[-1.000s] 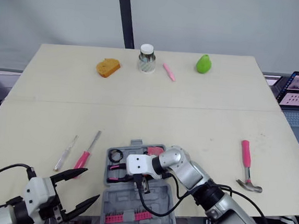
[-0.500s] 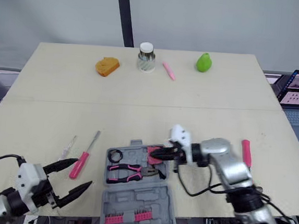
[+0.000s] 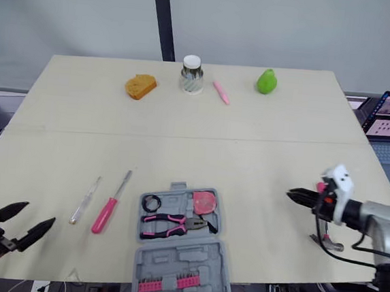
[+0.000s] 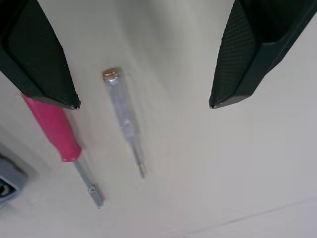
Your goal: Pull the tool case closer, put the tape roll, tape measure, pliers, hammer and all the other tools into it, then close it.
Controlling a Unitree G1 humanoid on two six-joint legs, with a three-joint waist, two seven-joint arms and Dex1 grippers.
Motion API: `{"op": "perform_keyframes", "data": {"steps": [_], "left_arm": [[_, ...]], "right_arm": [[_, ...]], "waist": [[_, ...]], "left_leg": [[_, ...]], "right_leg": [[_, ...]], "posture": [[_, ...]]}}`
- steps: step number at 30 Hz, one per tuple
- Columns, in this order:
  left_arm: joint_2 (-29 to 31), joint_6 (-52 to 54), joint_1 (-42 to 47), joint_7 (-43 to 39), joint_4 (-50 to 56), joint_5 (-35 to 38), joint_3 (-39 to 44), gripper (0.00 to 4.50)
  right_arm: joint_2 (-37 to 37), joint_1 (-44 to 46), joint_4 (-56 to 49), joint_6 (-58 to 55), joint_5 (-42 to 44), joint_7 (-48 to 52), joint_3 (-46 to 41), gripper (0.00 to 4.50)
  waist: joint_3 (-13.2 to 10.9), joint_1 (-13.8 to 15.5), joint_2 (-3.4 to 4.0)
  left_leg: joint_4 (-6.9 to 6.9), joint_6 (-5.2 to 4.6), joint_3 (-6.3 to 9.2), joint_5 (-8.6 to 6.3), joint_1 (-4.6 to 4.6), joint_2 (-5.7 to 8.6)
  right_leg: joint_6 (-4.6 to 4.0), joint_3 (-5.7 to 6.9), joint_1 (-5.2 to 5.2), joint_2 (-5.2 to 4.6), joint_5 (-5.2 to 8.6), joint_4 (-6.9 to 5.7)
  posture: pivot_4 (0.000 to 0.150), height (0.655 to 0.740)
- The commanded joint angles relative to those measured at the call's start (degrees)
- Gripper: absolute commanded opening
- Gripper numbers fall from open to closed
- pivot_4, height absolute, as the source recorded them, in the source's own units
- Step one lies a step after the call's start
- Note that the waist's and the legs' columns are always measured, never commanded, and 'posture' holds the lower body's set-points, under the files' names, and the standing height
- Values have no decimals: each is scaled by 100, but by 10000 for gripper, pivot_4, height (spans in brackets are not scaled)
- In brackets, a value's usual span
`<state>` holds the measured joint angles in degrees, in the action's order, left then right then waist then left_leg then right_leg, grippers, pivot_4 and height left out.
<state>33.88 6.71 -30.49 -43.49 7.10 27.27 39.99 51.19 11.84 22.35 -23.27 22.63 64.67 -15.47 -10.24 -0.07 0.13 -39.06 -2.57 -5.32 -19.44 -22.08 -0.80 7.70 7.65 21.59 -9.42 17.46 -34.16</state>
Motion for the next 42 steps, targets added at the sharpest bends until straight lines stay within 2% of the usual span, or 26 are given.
{"op": "perform_keyframes", "data": {"steps": [1,5,8,13,19,24,27,33,34,42], "left_arm": [[94,-178,82,88,-351,-8,374,45000],[181,-172,170,94,-617,-2,521,45000],[266,-178,162,-9,-650,-58,453,45000],[330,-47,112,-190,-334,-132,109,45000],[346,426,-96,-390,1023,-241,-1022,45000],[453,645,-34,-389,1775,-606,-1984,45000],[518,754,-53,-406,2012,-802,-2456,36231],[584,981,9,-358,2013,-1045,-3004,6642],[575,999,43,-334,1994,-1065,-3042,811],[485,1044,401,-156,1741,-1476,-3636,266]], "right_arm": [[183,-187,721,386,42,-298,-734,29190],[167,-625,1000,647,71,-472,-1181,44599],[90,-799,900,727,121,-415,-1247,44599],[-89,-907,12,568,258,-364,-1050,44599],[-177,-919,-1977,-122,393,-49,-22,44599],[-77,-810,-2961,-126,90,182,989,44599],[-24,-799,-3493,-197,-54,285,1518,36328],[-194,-561,-3867,-163,-550,172,2497,6798],[-217,-535,-3853,-116,-635,156,2601,812],[-643,-79,-3567,81,-1378,21,3475,222]], "waist": [[0,-9,1],[0,-15,1],[-3,-45,6],[-10,-114,20],[-15,-132,28],[-15,-117,28],[-15,-63,28],[-15,0,28],[-15,1,28],[-15,4,27]], "left_leg": [[0,0,-2,0,0,0],[2,5,-4,-4,3,-5],[2,25,-9,-16,7,-9],[4,40,-10,-24,11,-18],[5,30,-9,-21,10,-18],[4,23,-10,-17,10,-16],[4,18,-9,-14,10,-16],[1,16,-10,-14,9,-11],[0,16,-10,-14,9,-11],[0,12,-7,-7,9,-8]], "right_leg": [[0,0,1,0,0,0],[0,-2,1,-10,0,3],[0,-11,2,-21,0,4],[-3,-15,2,-22,-2,3],[-3,-20,2,-21,-3,4],[-3,-20,1,-18,-3,4],[-3,-13,1,-9,-3,4],[-3,-11,1,-4,-3,6],[-3,-11,1,-6,-3,6],[-3,-6,1,-2,-3,-1]], "posture": [[1500,7400],[1500,7400],[1500,7400],[1500,7400],[1500,7400],[1500,7400],[1500,7400],[1500,7400],[1500,7400],[1500,7400]]}}
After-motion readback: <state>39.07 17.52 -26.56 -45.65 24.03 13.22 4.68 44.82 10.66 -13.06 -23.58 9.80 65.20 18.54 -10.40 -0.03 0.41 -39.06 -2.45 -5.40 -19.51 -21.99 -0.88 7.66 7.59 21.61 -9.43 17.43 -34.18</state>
